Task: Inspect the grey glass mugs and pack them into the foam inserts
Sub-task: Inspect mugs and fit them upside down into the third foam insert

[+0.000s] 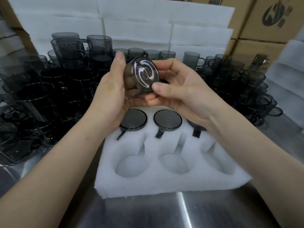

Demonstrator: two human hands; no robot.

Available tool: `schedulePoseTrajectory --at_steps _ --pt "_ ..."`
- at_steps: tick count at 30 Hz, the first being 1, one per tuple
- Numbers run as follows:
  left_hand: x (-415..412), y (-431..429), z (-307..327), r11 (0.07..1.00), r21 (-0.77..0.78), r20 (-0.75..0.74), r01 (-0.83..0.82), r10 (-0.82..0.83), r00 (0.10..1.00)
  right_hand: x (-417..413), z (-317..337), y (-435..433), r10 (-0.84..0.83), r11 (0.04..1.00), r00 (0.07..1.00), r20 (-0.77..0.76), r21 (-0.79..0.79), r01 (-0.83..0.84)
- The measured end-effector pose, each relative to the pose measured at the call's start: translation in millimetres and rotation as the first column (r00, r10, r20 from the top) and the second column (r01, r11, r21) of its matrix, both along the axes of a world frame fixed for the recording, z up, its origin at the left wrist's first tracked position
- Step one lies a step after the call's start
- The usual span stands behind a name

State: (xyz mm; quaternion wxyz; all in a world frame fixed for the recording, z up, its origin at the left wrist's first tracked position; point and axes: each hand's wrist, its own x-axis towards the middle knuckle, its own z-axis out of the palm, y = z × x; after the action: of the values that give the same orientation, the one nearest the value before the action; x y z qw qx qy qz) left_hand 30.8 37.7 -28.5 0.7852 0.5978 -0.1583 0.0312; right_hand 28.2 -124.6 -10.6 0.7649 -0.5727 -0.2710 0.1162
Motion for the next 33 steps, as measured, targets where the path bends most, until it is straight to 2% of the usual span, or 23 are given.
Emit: schedulePoseTrajectory --at_steps 4,8,16,22,26,29,31,33 --pt "-2 -3 0 0.999 0.03 0.028 -0.034 0.033 0.999 1 -1 2 -0.089 0.991 0.99 0.107 -0.087 0.098" --pt "-4 -3 1 0.995 0.079 0.071 -0.053 0.047 0.996 2 -3 2 -0.186 0.972 0.971 0.148 -0.119 0.204" --pt "-7 -6 2 0.972 0.159 0.214 -0.171 0.135 0.967 3 -4 -1 -0.19 0.98 0.976 0.105 -0.034 0.194" --pt "-16 -10 4 0.916 0.26 0.36 -0.307 0.203 0.911 9 -4 -4 -0.166 0.986 0.986 -0.006 -0.008 0.166" --pt "-22 -8 11 0.842 0.337 0.403 -0.421 0.275 0.873 12 -4 -4 -0.2 0.976 0.98 -0.019 -0.092 0.198" --pt "-35 2 27 0.772 0.388 0.423 -0.503 0.337 0.842 13 -5 -5 -0.339 0.921 0.938 0.069 -0.177 0.346" --pt "-48 10 40 0.704 0.52 0.423 -0.484 0.28 0.862 14 -3 -6 -0.417 0.885 0.906 0.069 -0.194 0.423" --pt "-63 14 48 0.552 0.721 0.413 -0.419 0.143 0.899 14 -3 -6 -0.446 0.87 0.894 0.046 -0.21 0.445"
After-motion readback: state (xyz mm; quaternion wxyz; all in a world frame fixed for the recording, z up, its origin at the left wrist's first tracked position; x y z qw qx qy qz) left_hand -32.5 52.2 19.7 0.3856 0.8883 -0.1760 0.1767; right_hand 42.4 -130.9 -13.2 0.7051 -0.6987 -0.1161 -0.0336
